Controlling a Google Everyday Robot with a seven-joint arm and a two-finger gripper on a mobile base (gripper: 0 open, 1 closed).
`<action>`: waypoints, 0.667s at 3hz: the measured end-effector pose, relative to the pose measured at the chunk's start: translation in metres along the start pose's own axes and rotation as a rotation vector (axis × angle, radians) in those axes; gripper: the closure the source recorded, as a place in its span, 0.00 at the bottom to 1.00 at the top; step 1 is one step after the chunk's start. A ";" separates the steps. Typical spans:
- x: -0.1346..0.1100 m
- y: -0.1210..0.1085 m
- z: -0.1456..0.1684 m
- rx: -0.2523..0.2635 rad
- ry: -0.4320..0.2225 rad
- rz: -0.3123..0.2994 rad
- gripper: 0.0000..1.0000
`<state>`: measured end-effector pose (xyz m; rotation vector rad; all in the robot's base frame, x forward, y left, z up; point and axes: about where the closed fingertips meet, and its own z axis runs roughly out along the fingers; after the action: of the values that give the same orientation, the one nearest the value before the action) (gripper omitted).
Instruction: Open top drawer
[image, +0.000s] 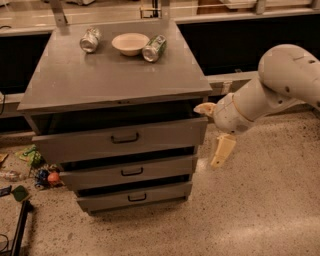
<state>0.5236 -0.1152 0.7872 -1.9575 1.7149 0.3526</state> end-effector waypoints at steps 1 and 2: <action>0.004 -0.023 0.031 -0.024 0.000 -0.038 0.00; 0.008 -0.042 0.054 -0.028 0.019 -0.059 0.00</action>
Offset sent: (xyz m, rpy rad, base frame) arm 0.0815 0.0361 -0.0622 -0.0685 -0.0343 0.0655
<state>0.5727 -0.0898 0.7465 -2.0329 1.6688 0.3397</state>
